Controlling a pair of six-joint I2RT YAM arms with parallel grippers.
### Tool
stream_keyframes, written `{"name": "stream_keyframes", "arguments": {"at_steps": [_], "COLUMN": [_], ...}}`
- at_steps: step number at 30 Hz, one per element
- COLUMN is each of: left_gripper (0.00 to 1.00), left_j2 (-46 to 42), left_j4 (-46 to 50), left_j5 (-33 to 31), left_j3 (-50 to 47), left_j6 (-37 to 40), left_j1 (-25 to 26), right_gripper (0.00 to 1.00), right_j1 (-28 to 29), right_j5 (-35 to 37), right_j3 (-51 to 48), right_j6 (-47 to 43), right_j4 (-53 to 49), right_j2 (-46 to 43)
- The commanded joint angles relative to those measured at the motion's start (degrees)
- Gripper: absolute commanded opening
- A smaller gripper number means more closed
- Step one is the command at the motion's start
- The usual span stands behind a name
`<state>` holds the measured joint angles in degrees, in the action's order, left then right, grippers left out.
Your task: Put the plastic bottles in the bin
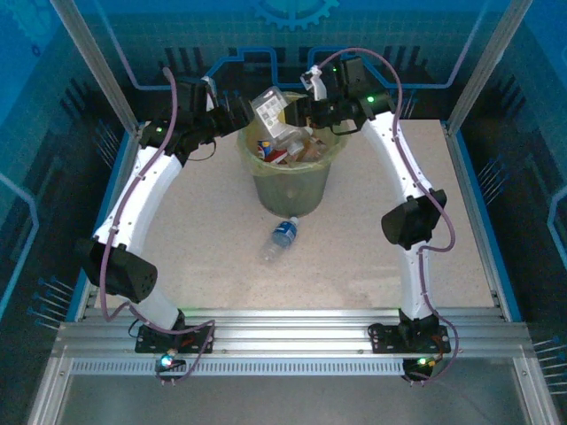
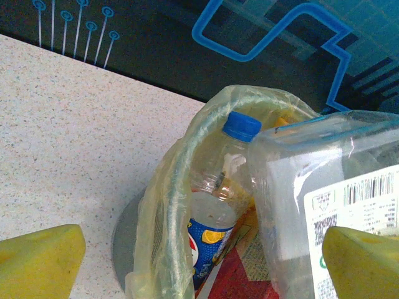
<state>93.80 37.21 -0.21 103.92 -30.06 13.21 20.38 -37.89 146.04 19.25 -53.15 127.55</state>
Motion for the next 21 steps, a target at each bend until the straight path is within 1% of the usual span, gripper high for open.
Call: {"name": "stream_keyframes", "arguments": {"at_steps": [1,10,12,15,21], "left_gripper": [0.99,0.99,0.99,0.99,0.99], "left_j2": [-0.1,-0.2,-0.2,-0.3,-1.1], "left_j4": [-0.9,-0.4,-0.3,-0.1,0.2], "left_j5": [0.9,0.8,0.8,0.7,0.6], "left_j3": [-0.6,0.8,0.9,1.0,0.8], "left_j6": [-0.1,-0.1,-0.1,-0.2,-0.1], "left_j1": [-0.5,-0.6,-0.6,-0.5,-0.5], "right_gripper": [0.54,0.6,0.64,0.75,0.85], "right_j1": [1.2,2.1,2.3,2.9,3.5], "right_j5": [-1.5,1.3,3.1,6.1,11.1], "right_j3": [2.3,2.0,2.1,3.1,7.6], "right_j6": [-2.3,-5.0,-5.9,-7.0,-7.6], "right_j4": [-3.3,-9.9,-10.8,-12.3,-13.6], "right_j2": [-0.7,-1.2,-1.2,-1.1,-2.4]}}
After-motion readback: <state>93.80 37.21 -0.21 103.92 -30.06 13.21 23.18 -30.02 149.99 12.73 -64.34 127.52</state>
